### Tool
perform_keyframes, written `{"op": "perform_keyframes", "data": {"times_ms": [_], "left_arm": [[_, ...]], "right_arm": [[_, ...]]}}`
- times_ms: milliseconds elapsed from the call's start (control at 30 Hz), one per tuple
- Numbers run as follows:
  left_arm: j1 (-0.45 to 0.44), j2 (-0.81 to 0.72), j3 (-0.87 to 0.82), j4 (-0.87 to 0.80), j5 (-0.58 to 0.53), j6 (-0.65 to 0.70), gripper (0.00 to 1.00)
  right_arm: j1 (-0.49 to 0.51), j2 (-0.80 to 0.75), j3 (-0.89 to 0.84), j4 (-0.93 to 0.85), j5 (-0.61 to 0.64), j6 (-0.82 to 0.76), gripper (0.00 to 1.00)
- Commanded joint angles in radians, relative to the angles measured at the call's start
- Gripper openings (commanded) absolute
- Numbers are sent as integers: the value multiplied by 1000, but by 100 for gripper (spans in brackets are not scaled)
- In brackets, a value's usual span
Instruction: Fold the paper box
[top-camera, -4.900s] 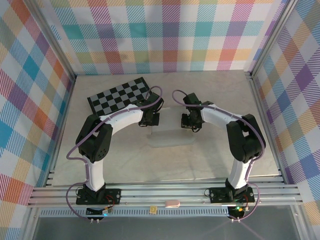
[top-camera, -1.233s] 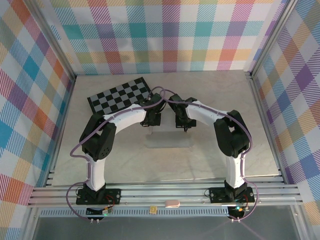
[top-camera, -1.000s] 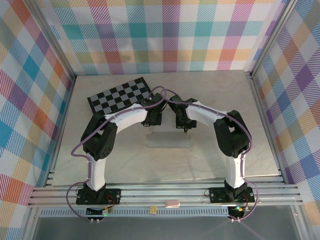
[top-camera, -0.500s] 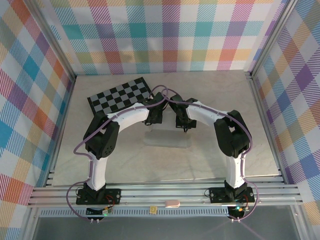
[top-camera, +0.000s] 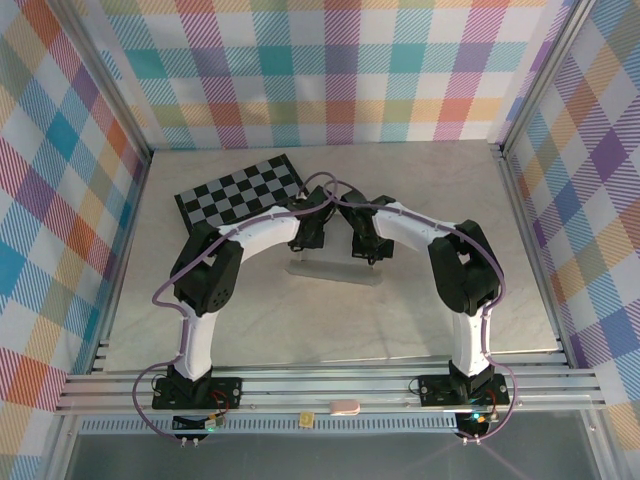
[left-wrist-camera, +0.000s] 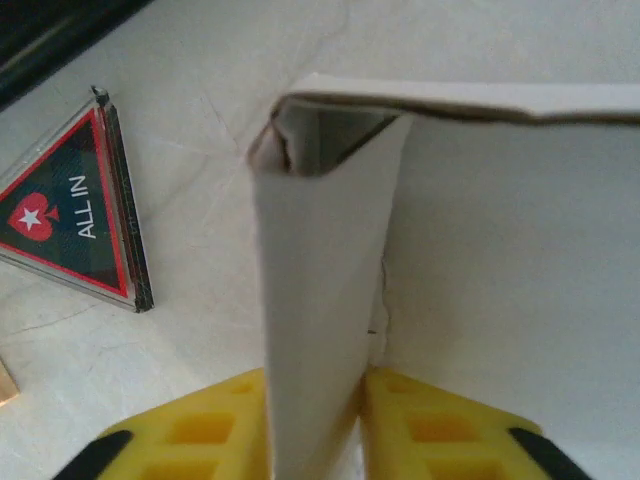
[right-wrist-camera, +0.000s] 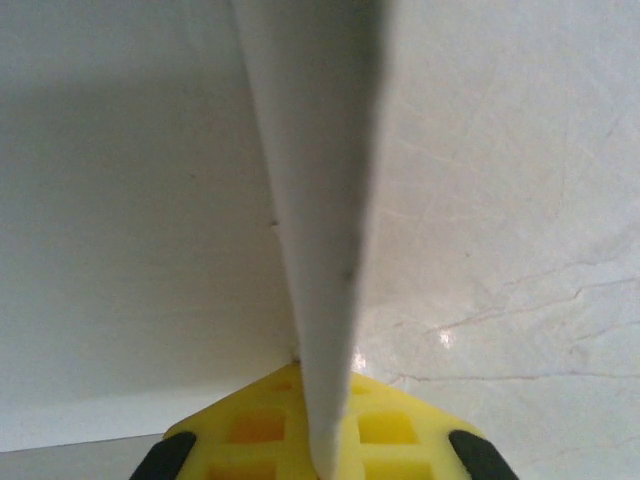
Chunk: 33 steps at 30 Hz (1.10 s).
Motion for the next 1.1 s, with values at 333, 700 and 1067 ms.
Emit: {"op": "perform_keyframes", "data": {"times_ms": [333,700,1067], "left_arm": [[81,-166,-136,149,201,134,40],[107,-96,-118,138,266,148,30],[49,-48,-109,72,55,177,11]], "right_arm": [[-3,-5,7,-98,52,-3,0],[-2,-6,7,-95,48,-4,0],[5,-20,12,-111,94,27,0]]}}
